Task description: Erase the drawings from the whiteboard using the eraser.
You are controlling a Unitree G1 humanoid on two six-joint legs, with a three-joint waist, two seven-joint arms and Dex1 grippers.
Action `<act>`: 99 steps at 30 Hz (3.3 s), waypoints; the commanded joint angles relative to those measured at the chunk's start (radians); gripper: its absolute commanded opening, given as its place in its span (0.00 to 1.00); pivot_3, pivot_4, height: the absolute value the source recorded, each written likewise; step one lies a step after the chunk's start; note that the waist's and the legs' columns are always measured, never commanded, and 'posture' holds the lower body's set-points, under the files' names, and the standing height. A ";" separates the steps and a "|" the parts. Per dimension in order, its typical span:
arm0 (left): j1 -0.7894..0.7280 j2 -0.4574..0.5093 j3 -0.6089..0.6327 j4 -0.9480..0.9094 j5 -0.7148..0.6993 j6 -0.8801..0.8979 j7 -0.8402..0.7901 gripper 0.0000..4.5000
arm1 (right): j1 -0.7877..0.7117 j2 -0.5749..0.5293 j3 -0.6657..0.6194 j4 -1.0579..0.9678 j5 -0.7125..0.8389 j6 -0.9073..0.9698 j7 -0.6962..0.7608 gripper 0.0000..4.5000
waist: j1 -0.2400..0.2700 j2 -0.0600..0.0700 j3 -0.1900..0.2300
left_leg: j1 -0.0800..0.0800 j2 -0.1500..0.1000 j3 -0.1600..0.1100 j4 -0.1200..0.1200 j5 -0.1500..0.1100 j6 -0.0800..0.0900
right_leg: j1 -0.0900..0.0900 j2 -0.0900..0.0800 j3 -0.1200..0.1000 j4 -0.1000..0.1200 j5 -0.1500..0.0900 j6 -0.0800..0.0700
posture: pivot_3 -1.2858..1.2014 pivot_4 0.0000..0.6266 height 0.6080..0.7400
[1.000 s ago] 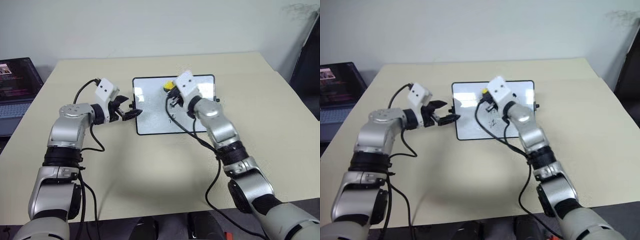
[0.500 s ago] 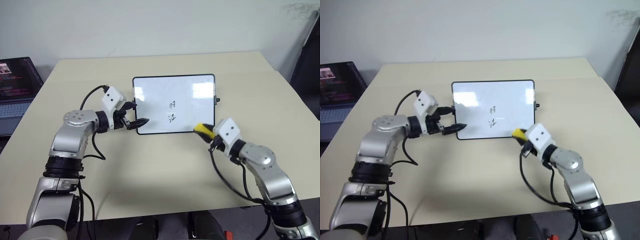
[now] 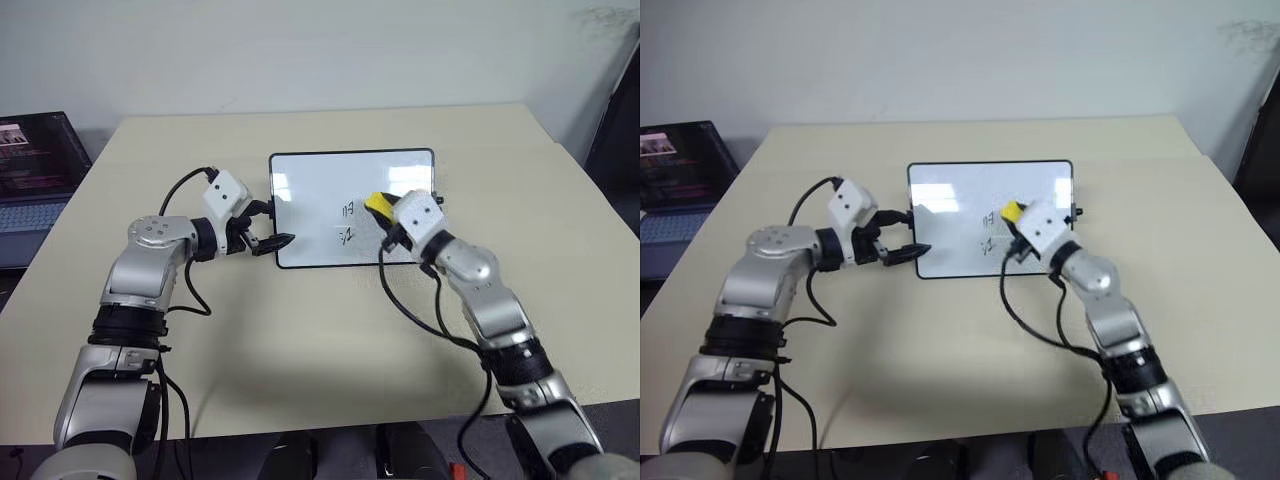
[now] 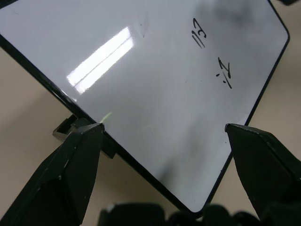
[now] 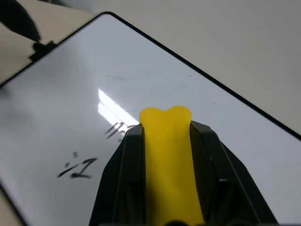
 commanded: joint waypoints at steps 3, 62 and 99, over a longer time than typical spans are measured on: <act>-0.028 0.012 0.024 -0.022 -0.021 0.009 -0.007 1.00 | -0.147 0.046 0.017 0.205 -0.054 -0.097 -0.072 0.22 | 0.000 0.000 0.000 | 0.000 0.000 -0.001 0.000 0.000 0.000 | 0.000 0.000 0.000 0.000 0.000 0.000 | 0.52 0.24 1.00; 0.018 0.048 0.056 0.013 -0.039 0.051 0.016 1.00 | -0.165 0.023 0.090 0.379 -0.146 -0.066 0.073 0.22 | -0.001 -0.001 -0.001 | 0.016 0.000 -0.002 0.000 0.000 0.004 | 0.015 0.001 0.000 0.002 0.003 -0.001 | 0.52 0.24 1.00; 0.160 0.004 0.130 -0.214 -0.160 0.082 0.017 1.00 | 0.216 -0.053 -0.111 -0.378 0.219 0.197 0.241 0.22 | 0.004 -0.001 -0.001 | 0.008 0.002 -0.005 -0.004 0.001 0.000 | 0.012 0.000 -0.001 -0.013 0.004 -0.001 | 0.52 0.24 1.00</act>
